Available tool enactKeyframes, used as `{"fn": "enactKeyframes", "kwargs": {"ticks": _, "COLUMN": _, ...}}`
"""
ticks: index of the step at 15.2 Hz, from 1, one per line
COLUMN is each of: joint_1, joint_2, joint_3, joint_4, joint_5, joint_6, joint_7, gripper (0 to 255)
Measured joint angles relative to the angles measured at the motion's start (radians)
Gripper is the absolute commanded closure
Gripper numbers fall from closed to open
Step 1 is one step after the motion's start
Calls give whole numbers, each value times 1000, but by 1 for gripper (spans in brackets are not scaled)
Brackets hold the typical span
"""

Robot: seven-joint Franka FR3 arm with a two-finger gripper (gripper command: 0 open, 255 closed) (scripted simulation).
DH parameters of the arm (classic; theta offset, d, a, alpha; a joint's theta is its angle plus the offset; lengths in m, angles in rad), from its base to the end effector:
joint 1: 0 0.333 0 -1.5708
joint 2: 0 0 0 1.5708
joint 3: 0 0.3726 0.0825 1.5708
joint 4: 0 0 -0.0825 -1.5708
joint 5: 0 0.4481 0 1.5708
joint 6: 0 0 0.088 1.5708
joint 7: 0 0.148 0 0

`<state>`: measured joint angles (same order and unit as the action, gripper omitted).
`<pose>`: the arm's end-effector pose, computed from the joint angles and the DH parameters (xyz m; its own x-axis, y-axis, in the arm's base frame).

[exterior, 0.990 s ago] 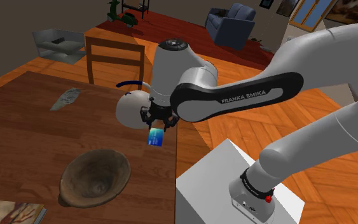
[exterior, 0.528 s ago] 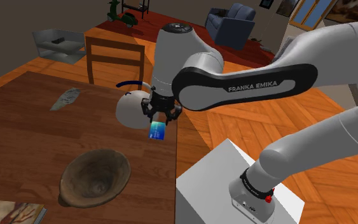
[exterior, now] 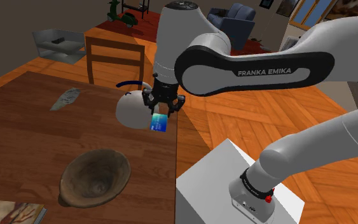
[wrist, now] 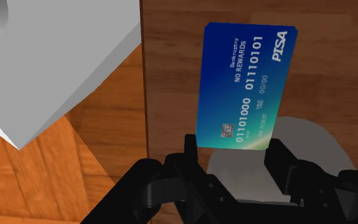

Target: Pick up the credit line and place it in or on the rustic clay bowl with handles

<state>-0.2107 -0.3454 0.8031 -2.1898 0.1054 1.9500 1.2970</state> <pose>0.4202 0.3197 0.4734 0.7097 -0.6894 0.1452 -0.6994 -0.7141 0.0277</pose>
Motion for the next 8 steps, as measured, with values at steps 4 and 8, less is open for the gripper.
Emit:
{"fn": "enactKeyframes", "kwargs": {"ticks": 4, "joint_1": 1, "joint_2": -13, "joint_3": -14, "joint_4": 38, "joint_5": 4, "joint_6": -48, "joint_7": -11, "gripper": 255}}
{"fn": "enactKeyframes", "kwargs": {"ticks": 8, "joint_1": -3, "joint_2": 48, "joint_3": 64, "joint_4": 118, "joint_5": -25, "joint_6": -79, "joint_7": 81, "gripper": 255}}
